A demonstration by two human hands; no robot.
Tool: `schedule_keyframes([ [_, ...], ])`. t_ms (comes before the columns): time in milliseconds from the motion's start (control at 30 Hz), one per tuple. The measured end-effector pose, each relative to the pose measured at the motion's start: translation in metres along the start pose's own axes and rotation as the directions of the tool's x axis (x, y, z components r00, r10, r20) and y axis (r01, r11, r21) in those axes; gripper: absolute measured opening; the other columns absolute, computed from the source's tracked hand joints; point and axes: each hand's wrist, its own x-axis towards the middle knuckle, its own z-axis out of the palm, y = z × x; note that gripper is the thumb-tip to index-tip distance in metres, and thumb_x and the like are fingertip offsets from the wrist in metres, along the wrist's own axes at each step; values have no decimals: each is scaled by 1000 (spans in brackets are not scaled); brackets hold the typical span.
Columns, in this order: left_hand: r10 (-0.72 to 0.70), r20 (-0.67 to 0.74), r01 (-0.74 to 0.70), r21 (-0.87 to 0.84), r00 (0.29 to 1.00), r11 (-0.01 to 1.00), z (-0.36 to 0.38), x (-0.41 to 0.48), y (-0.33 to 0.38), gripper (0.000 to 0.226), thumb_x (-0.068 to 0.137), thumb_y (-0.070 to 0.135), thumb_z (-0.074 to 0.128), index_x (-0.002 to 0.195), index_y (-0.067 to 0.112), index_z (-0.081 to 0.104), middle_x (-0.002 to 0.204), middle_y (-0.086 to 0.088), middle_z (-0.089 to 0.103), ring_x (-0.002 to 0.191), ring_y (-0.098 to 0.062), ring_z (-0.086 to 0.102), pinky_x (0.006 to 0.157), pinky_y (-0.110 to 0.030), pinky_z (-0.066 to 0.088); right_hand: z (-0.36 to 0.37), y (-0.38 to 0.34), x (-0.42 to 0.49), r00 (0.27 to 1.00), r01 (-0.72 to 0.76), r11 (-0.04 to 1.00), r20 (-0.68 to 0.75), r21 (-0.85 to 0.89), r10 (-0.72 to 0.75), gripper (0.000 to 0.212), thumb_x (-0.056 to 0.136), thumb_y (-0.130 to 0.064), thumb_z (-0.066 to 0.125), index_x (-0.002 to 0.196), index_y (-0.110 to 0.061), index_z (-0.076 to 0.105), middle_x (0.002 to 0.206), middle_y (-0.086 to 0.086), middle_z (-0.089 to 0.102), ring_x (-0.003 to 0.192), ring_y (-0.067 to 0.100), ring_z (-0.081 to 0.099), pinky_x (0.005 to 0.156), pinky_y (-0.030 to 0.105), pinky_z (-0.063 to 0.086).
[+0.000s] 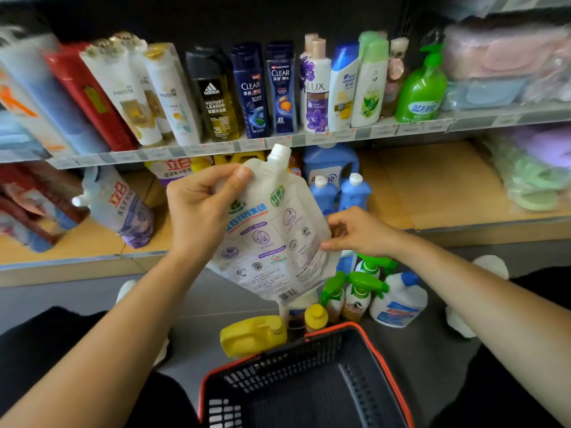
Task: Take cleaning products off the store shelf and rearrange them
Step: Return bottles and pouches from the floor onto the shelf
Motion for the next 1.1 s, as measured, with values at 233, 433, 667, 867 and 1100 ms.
schedule_keyframes([
  [233, -154, -46, 157, 60, 987, 986, -36, 21, -28, 18, 94, 26, 70, 87, 38, 80, 84, 14, 77, 79, -3, 68, 72, -25, 57, -2, -35, 0, 993, 87, 995, -80, -57, -91, 18, 89, -19, 75, 81, -2, 73, 69, 21, 60, 60, 6, 46, 52, 20, 31],
  [433, -19, -114, 48, 255, 993, 966, -41, 18, -24, 44, 91, 28, 71, 134, 30, 59, 125, 11, 67, 113, -10, 64, 96, -44, 56, -19, -75, 8, 949, 175, 918, -188, -357, -254, 23, 90, -25, 74, 70, -14, 72, 63, 6, 63, 62, 16, 54, 58, 29, 36],
  [667, 66, 567, -395, 481, 821, 782, -3, -3, 3, 49, 89, 55, 68, 130, 27, 66, 125, 6, 70, 117, -15, 60, 95, -44, 49, -27, -93, 9, 939, 199, 809, -128, -553, -319, 22, 86, -36, 75, 83, -15, 79, 74, 7, 71, 72, 22, 63, 65, 42, 46],
  [867, 23, 584, -329, 425, 811, 843, 15, -10, 1, 19, 92, 41, 71, 93, 22, 75, 81, 6, 69, 77, -18, 63, 64, -45, 47, -22, -99, -4, 936, 235, 908, -170, -347, -308, 11, 78, -29, 84, 85, -21, 83, 74, -5, 76, 70, 11, 66, 65, 36, 48],
  [1100, 109, 469, -288, 330, 877, 899, -4, -12, 4, 20, 91, 37, 72, 96, 19, 80, 89, 8, 76, 82, -13, 69, 66, -46, 53, -34, -72, -14, 992, 120, 992, -31, 34, -119, 78, 61, -41, 95, 129, -29, 59, 123, -13, 65, 115, -5, 59, 93, 15, 45],
])
